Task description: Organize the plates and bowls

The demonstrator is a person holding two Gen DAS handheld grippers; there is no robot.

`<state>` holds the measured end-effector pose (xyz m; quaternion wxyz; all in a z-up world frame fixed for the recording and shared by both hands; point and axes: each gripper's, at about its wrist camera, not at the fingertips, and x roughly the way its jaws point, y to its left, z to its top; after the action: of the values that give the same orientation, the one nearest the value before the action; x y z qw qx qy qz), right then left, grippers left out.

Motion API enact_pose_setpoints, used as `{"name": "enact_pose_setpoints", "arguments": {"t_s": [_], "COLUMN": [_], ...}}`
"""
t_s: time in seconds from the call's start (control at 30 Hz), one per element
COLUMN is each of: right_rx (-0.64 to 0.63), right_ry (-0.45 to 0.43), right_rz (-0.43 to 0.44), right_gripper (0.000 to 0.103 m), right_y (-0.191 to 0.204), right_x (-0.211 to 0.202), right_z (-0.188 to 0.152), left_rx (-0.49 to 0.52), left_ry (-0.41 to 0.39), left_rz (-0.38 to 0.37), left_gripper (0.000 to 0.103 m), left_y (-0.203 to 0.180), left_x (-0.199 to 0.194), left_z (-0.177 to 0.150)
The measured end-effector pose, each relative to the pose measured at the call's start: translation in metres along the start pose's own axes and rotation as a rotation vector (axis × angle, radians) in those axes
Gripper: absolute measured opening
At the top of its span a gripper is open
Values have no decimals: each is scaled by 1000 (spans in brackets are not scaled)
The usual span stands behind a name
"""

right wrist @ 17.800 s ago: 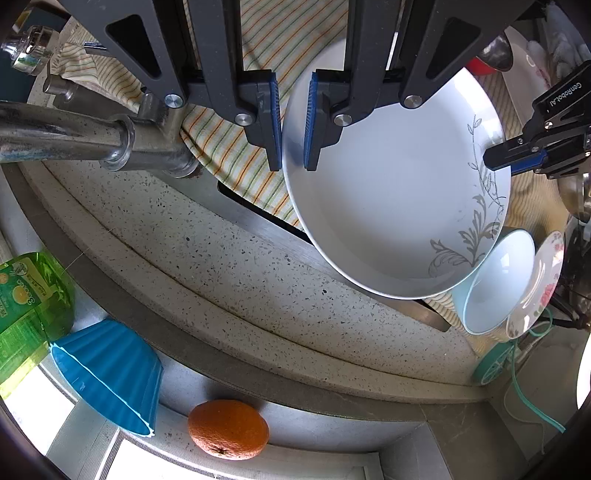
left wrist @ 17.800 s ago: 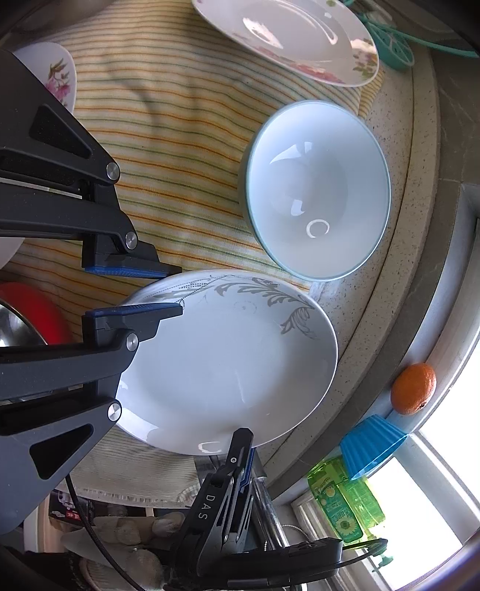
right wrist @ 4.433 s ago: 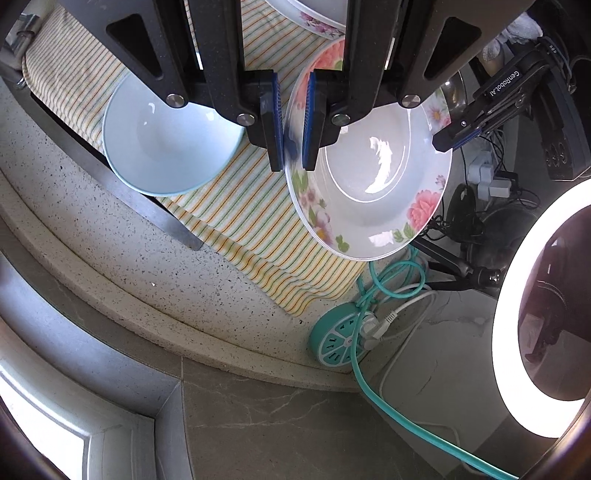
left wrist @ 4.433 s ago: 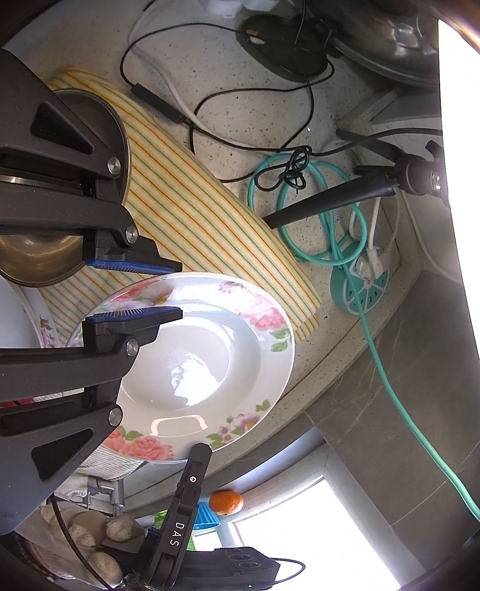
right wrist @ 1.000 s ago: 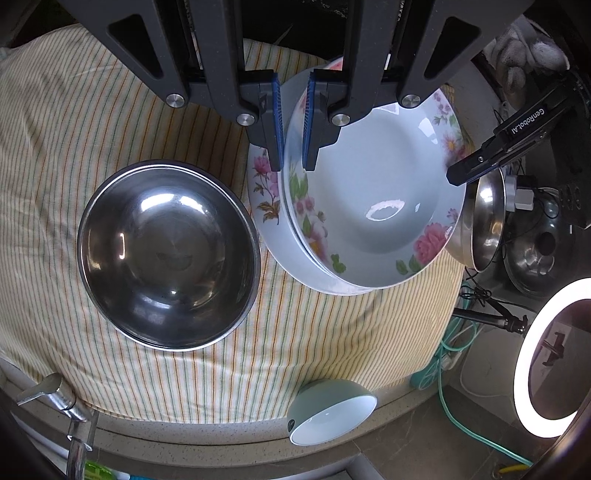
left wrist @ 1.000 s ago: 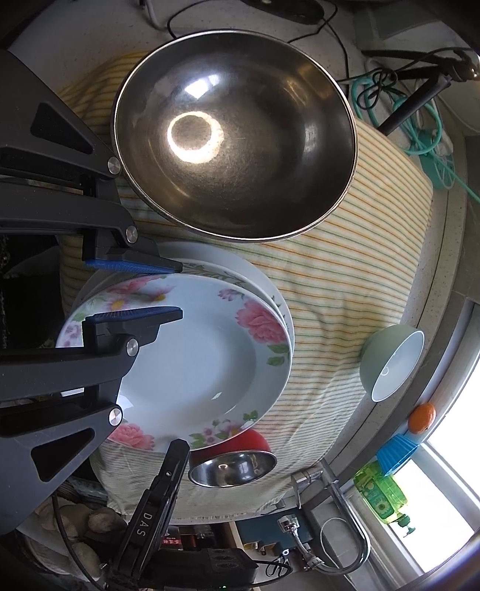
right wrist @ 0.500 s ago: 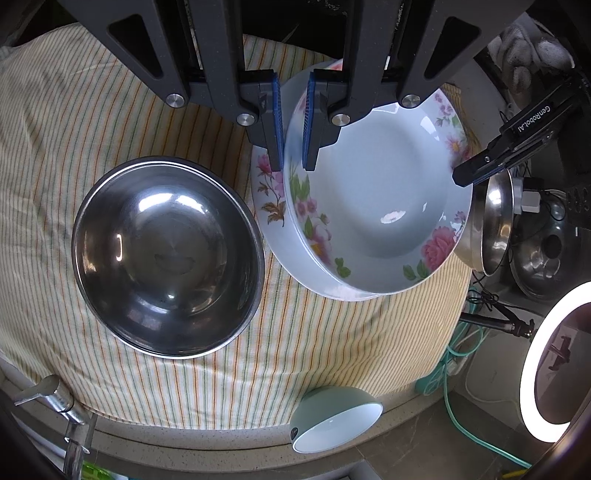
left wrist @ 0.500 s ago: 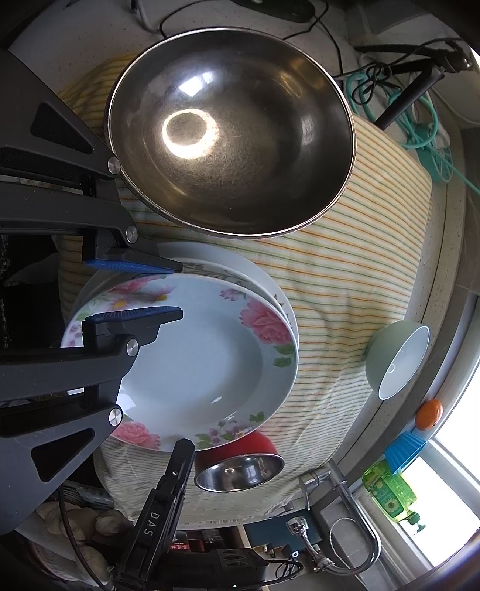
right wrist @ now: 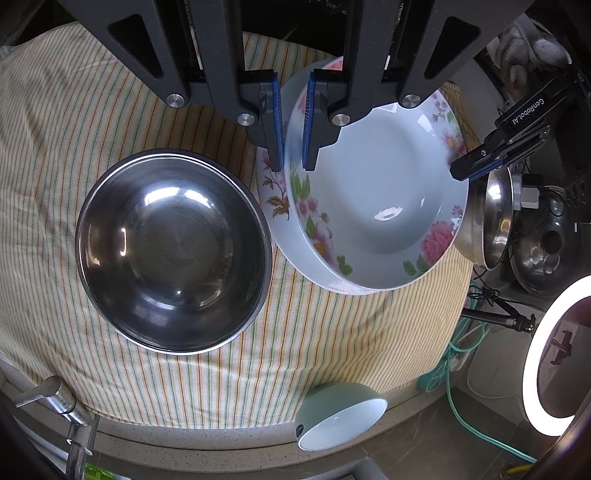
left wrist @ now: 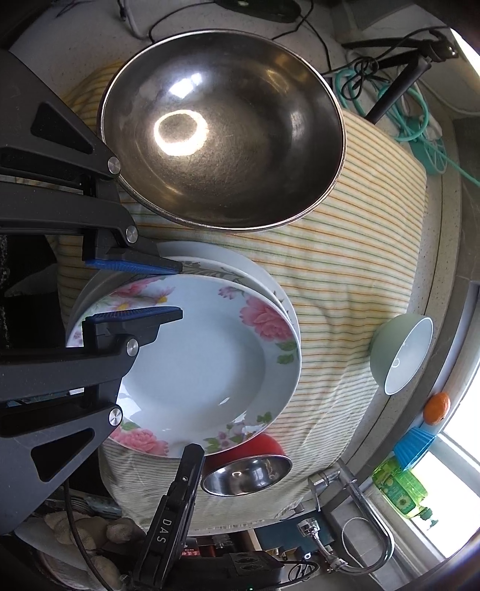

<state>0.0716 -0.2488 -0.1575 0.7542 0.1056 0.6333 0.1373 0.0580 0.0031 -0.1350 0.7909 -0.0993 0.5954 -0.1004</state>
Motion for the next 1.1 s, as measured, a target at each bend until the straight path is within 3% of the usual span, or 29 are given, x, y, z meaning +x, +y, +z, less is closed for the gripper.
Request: {"name": "enact_pose_setpoints", "arguments": {"t_s": [0.37,1.1], "right_rx": [-28,-49], "right_ry": [14,-29], "right_rz": [-11,-39], "right_gripper": [12,13], "right_y": [6,9], "right_x": [3,-6], "right_z": [-1,-4], "left_rx": [56,17], "left_ry": [-64,-92], "left_rz": [21,-15], "left_gripper": [15,15], "left_y": [-8,-3], "left_x": [-14,-27], "left_z": [1,0]}}
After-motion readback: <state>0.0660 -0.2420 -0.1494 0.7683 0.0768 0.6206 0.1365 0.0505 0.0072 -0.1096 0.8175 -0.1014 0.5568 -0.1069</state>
